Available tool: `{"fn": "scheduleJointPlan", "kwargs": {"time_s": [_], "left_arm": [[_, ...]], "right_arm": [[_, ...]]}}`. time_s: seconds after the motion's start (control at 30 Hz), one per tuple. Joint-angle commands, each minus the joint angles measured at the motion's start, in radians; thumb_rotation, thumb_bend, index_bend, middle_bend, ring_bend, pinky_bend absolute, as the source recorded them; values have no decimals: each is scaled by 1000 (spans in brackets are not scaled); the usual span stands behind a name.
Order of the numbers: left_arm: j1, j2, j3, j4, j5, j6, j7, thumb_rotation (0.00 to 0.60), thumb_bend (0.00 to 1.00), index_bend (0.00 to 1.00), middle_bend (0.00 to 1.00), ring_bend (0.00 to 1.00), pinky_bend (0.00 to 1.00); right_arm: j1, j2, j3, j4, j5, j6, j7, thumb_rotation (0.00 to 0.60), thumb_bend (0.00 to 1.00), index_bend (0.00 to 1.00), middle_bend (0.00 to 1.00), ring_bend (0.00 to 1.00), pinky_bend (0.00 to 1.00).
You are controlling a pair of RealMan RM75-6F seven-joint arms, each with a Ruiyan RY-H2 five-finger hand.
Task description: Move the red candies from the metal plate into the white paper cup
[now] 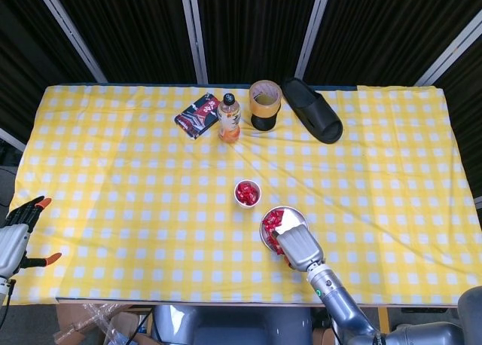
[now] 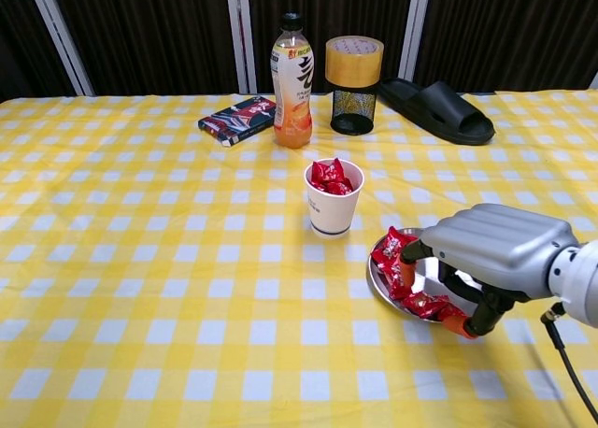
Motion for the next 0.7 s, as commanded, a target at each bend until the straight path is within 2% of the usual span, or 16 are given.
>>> {"fn": "scheduleJointPlan", "kwargs": {"time_s": [0.03,0.47,0.7], "left_arm": [[0,0,0,0,-1,-1,0,600,65,25,0,0,0],[0,0,-1,0,-2,-2,-1,600,65,25,0,0,0],[0,0,-1,0,-2,-1,0,600,65,24,0,0,0]], "right_arm": [[1,-4,1,7,5,-6,-3,600,369,372,829,942,998],[-2,-19,8,43,21,-27,13,600,371,447,829,942,998],[-4,-17,8,40,13,-30,16,600,452,484,829,942,998]]}}
